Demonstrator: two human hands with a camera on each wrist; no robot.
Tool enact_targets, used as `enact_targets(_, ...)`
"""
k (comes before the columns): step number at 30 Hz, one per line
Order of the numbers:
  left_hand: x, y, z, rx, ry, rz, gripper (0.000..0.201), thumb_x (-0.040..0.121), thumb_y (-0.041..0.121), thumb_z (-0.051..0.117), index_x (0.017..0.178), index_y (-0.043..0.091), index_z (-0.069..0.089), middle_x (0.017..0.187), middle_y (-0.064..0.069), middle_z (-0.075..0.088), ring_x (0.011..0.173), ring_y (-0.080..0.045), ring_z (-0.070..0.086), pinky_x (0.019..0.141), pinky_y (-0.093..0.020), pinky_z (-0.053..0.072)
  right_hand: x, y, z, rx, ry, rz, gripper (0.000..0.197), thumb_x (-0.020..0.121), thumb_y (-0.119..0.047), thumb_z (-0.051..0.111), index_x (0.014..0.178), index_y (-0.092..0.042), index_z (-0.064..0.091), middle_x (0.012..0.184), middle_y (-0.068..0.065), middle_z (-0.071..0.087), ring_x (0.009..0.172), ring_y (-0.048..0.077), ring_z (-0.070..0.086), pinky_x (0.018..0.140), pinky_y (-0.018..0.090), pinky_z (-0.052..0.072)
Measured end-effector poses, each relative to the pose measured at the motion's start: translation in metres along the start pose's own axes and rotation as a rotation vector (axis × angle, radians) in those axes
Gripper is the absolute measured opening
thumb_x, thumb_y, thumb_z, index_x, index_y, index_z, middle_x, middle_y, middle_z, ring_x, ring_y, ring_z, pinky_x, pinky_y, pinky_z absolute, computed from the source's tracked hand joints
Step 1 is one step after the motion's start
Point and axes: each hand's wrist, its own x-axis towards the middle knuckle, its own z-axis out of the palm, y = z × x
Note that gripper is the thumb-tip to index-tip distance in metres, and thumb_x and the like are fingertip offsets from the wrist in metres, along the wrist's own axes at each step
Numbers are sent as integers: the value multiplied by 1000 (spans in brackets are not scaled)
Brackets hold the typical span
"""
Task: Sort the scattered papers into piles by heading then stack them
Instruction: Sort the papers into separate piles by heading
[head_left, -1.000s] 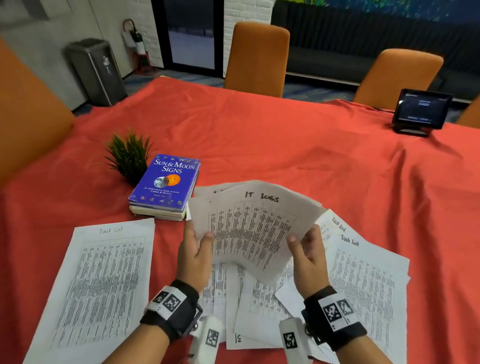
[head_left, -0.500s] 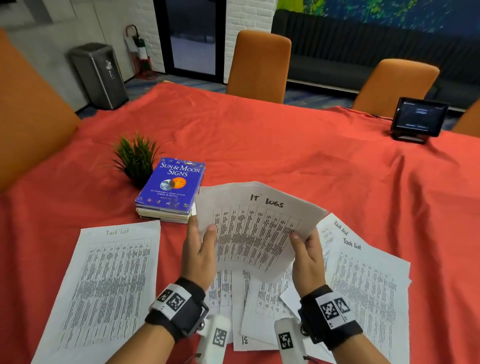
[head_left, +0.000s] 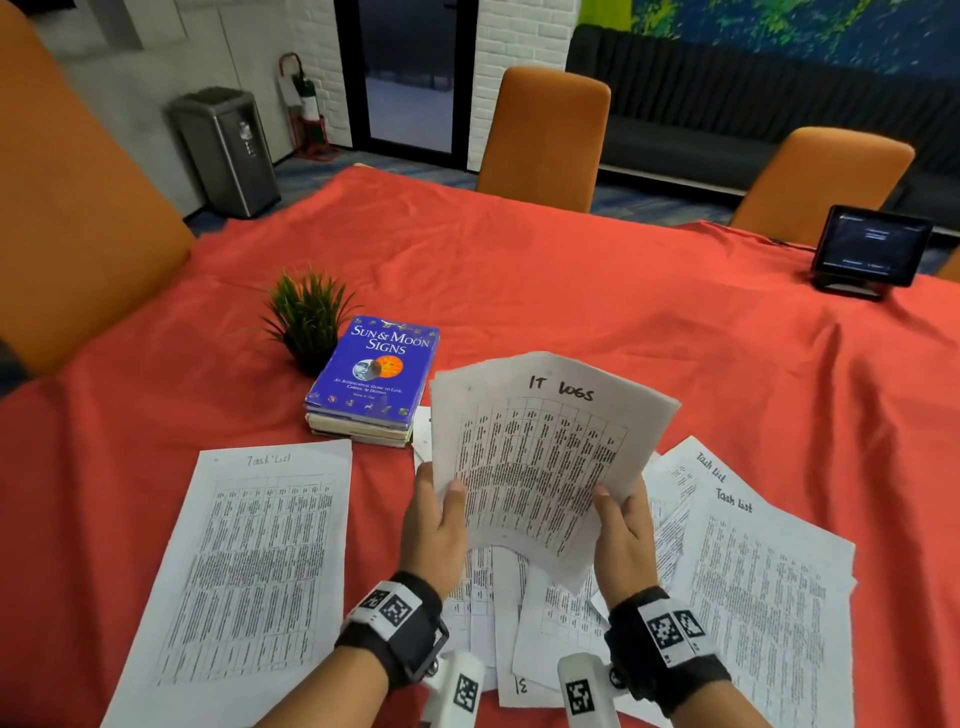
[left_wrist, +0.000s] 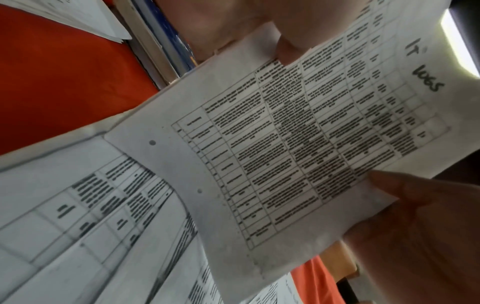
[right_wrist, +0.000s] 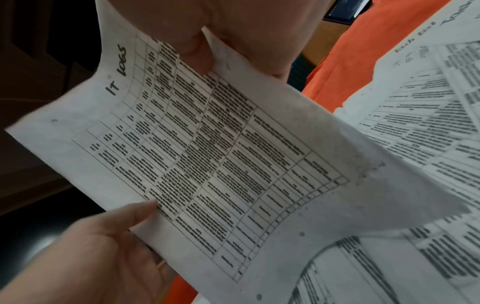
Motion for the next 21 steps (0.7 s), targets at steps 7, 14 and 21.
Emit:
enact_targets(7, 18, 21, -58, 83, 50, -13, 29, 95, 9, 52, 122, 18, 55, 112, 7, 69, 103, -4, 65, 90, -25, 51, 10, -3, 29, -67, -111, -8, 12, 96, -7, 50, 98, -19, 51, 100, 5, 67, 91, 20, 65, 78, 35, 52)
enact_targets(14, 29, -7, -162, 206, 137, -173, 24, 95, 9, 48, 100, 28, 61, 98, 2, 70, 90, -20, 66, 74, -29, 51, -1, 16, 50, -209, -361, 218, 17, 96, -11, 51, 110, -20, 56, 88, 9, 71, 73, 21, 66, 65, 34, 51)
enact_targets(21, 27, -49, -249, 267, 224, -349, 30, 92, -6, 45, 117, 2, 61, 105, -10, 66, 98, -22, 60, 78, -27, 44, -10, 56, 32, -331, -355, 387, 14, 96, -11, 52, 106, -15, 60, 90, 15, 71, 70, 24, 64, 62, 34, 47)
